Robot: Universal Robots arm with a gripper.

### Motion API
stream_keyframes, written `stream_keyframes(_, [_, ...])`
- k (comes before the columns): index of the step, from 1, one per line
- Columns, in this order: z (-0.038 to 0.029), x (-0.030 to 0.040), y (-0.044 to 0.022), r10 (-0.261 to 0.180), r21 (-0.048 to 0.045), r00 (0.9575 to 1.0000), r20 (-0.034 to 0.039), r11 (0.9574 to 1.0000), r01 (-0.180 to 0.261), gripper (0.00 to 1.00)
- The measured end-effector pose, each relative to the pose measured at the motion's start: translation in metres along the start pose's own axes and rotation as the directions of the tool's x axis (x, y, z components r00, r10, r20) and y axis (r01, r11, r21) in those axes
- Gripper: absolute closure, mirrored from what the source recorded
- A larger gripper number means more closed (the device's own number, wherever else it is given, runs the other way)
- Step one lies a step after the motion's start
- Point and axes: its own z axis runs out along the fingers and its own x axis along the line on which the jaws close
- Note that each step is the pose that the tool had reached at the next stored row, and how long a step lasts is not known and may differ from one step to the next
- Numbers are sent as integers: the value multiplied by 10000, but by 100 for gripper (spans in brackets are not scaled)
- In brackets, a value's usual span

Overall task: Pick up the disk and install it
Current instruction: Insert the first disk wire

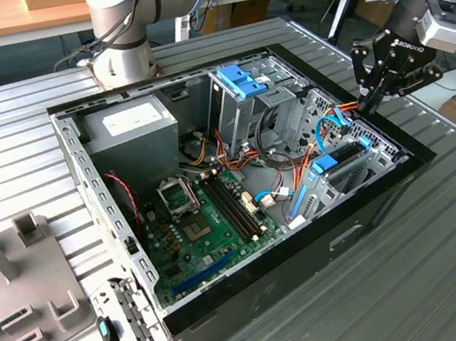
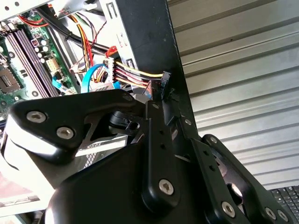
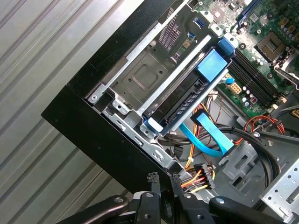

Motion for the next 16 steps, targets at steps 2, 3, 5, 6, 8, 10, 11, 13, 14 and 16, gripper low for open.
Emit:
stream_keyframes(2, [-18, -1, -1, 0, 5, 10000, 0, 10000, 0, 80])
stream_keyframes(3, [-39, -4, -1, -3, 17, 10000, -16, 10000, 3, 80])
stream_keyframes(5, [-42, -4, 0, -3, 24, 10000, -20, 10000, 3, 80])
stream_keyframes(6, [-42, -4, 0, -2, 24, 10000, -21, 10000, 2, 80])
stream_keyframes(8, [-42, -4, 0, -3, 24, 10000, -22, 10000, 3, 80])
stream_keyframes(10, [-43, -4, 0, -3, 25, 10000, -24, 10000, 3, 81])
stream_keyframes(11, [-42, -4, 0, -3, 26, 10000, -23, 10000, 3, 84])
stream_keyframes(13, [-42, -4, 0, -3, 27, 10000, -24, 10000, 3, 84])
stream_keyframes(14, [-42, -4, 0, -3, 27, 10000, -24, 10000, 3, 84])
stream_keyframes(16, [-42, -4, 0, -3, 29, 10000, -25, 10000, 3, 84])
